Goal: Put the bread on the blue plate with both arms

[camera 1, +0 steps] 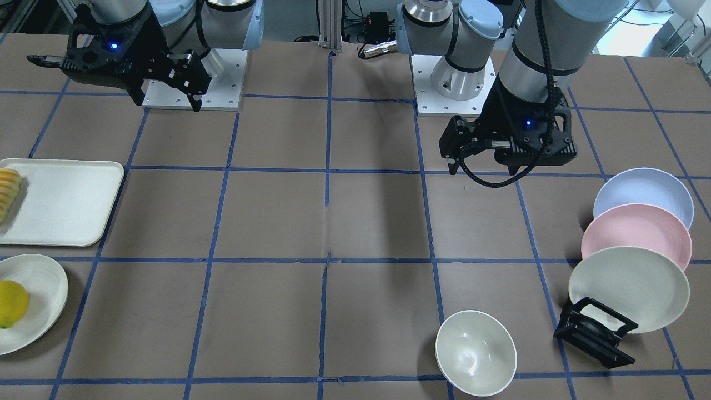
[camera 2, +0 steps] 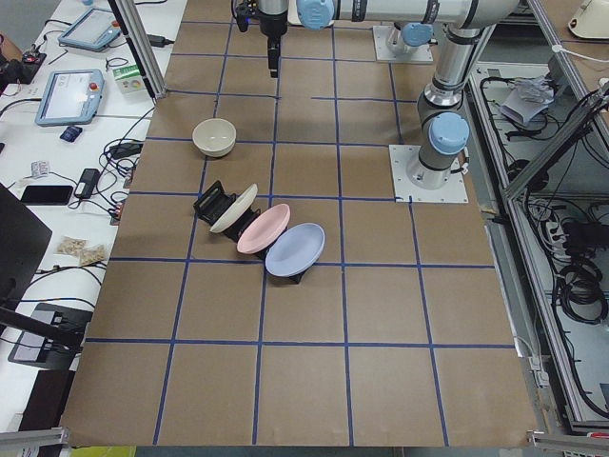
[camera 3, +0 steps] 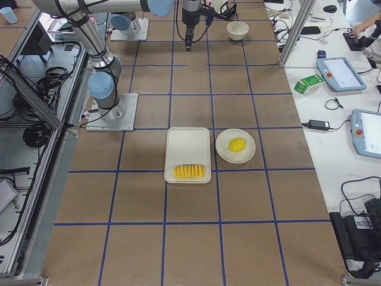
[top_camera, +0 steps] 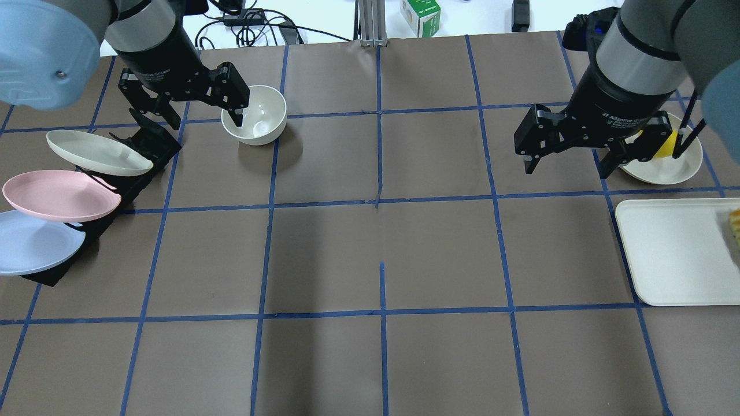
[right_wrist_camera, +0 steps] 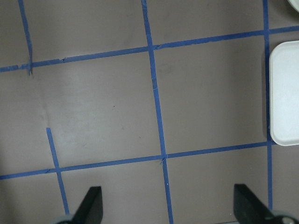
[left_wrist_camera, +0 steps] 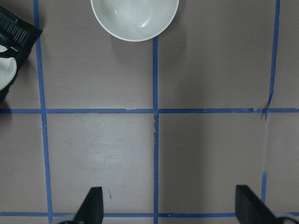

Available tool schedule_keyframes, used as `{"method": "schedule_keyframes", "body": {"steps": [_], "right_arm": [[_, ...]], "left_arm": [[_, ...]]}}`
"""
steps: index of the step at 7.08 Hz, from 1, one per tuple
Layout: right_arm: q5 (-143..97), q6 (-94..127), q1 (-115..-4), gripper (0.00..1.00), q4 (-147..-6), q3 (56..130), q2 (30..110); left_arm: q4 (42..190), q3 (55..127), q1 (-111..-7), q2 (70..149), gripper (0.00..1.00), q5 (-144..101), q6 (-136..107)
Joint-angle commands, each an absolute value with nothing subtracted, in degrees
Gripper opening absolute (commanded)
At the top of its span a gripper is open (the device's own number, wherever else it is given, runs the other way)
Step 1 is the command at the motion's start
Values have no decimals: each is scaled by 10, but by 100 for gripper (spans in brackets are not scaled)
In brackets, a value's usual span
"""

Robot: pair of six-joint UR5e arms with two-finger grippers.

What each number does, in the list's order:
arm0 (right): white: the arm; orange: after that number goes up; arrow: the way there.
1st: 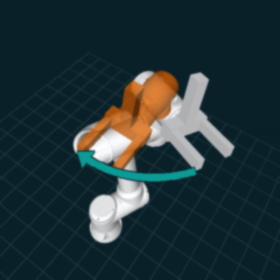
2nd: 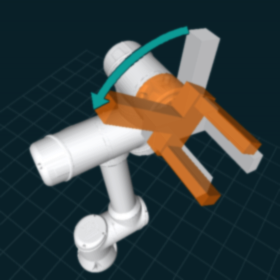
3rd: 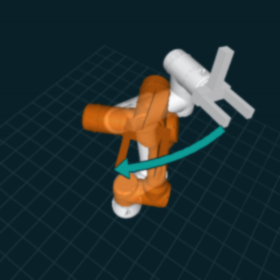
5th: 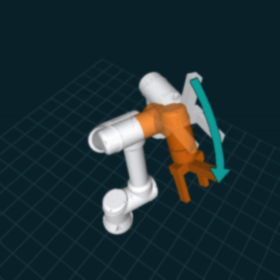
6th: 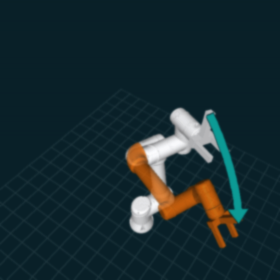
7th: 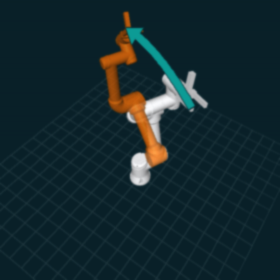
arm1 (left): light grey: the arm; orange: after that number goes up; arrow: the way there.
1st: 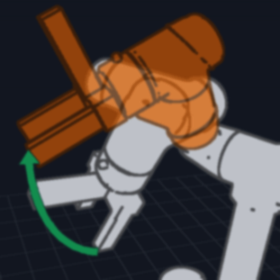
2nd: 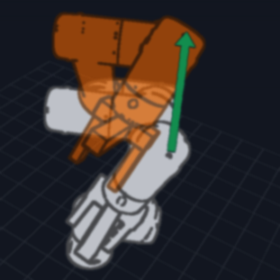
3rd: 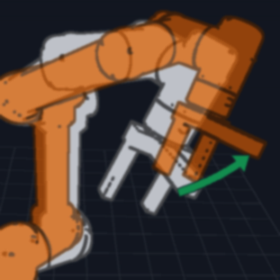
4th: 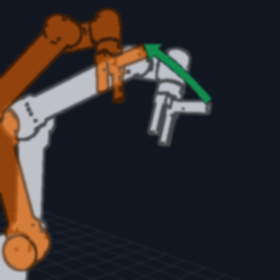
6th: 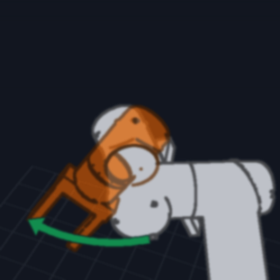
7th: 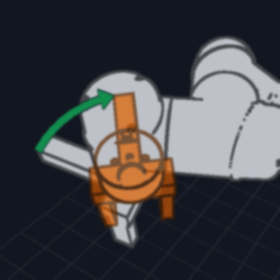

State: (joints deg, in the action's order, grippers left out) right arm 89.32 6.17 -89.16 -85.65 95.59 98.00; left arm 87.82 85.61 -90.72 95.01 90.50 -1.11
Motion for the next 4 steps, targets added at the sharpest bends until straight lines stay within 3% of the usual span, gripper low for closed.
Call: {"method": "schedule_keyframes", "body": {"steps": [1,4], "right_arm": [[893,62,-891,100,-858,956,980],[893,55,-891,100,-859,963,981]], "left_arm": [[876,855,-907,949,100,904,-11],[875,866,-902,937,100,904,-9]]}}
